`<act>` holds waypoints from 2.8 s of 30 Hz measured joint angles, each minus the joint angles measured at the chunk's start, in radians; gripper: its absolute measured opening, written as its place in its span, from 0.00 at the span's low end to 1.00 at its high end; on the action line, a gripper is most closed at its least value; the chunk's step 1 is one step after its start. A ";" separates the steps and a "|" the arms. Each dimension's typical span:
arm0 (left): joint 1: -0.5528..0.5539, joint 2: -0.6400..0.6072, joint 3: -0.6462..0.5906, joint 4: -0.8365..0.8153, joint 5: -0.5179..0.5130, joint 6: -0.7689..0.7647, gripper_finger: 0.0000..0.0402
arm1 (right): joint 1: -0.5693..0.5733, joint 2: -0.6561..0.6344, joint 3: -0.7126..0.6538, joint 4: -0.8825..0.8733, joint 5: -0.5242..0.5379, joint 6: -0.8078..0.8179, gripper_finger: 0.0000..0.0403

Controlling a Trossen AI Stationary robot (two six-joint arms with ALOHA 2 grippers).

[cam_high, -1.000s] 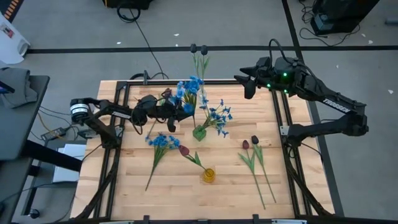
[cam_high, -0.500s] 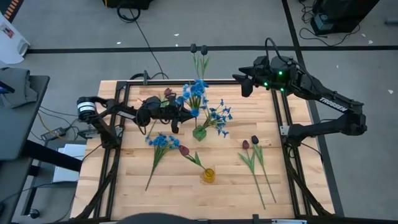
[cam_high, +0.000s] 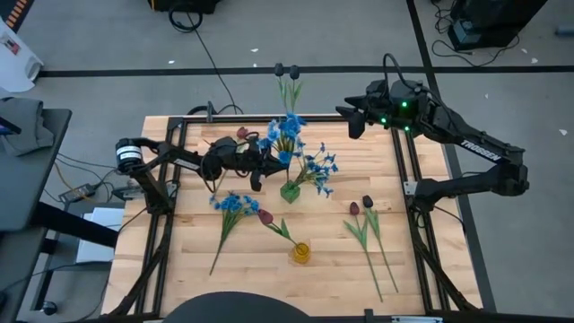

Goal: Sort flowers into vase by color
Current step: Put the right blue flowers into the green vase, then put the blue flowers into the green vase

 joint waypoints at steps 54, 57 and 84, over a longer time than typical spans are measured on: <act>-0.001 0.030 0.034 -0.158 -0.038 0.220 0.18 | -0.043 -0.002 0.000 -0.023 -0.027 -0.010 0.60; 0.000 0.030 0.034 -0.158 -0.038 0.220 0.24 | -0.052 -0.002 0.000 -0.023 -0.027 -0.020 0.60; 0.180 0.027 0.033 -0.218 0.403 -0.167 0.76 | -0.065 -0.049 0.000 -0.023 -0.035 -0.052 0.60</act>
